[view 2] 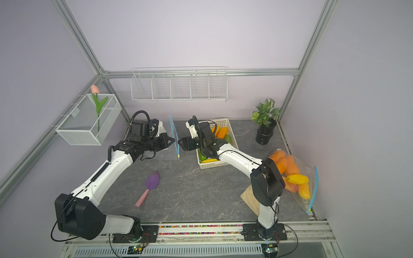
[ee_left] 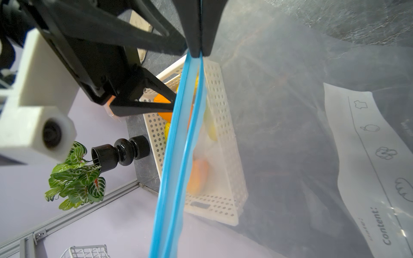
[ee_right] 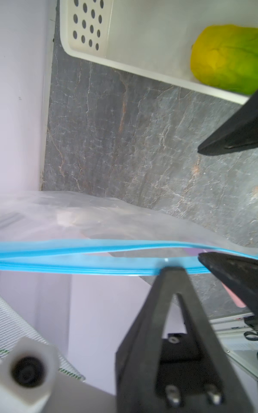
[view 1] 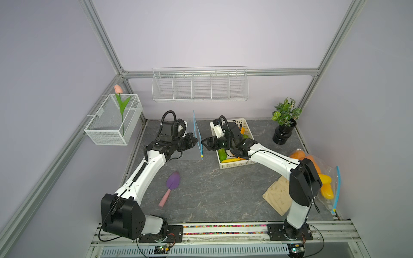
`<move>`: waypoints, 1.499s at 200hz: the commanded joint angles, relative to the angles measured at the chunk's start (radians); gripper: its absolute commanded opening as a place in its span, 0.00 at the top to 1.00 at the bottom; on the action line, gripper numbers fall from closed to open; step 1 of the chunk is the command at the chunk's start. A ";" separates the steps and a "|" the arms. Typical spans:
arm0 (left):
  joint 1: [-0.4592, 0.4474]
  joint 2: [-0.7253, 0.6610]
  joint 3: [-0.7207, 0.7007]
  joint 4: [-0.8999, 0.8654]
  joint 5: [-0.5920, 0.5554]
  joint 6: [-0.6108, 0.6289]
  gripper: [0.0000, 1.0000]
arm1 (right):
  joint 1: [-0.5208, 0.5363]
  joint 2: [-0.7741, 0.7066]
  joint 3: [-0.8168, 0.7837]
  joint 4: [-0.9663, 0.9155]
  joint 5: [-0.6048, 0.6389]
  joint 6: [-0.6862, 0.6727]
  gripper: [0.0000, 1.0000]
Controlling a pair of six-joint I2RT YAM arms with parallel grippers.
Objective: Place the mango in a zip-top bag and seal the zipper
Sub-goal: Open the zipper of the food storage bag.
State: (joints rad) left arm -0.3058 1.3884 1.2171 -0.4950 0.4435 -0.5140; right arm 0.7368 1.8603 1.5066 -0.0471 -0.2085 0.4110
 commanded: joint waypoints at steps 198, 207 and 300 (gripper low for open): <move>-0.046 -0.224 -0.110 -0.106 -0.258 -0.040 1.00 | 0.002 -0.190 -0.093 -0.248 -0.192 -0.165 0.26; -0.055 -0.212 -0.107 -0.106 -0.253 -0.039 1.00 | -0.009 -0.232 -0.081 -0.352 -0.200 -0.280 0.21; -0.060 -0.174 -0.112 -0.093 -0.197 -0.041 1.00 | -0.286 -0.267 -0.021 -0.789 0.262 -0.585 0.11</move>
State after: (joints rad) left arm -0.3614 1.2064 1.1069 -0.6037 0.2203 -0.5449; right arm 0.4744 1.3956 1.3964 -0.6281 -0.1020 -0.0654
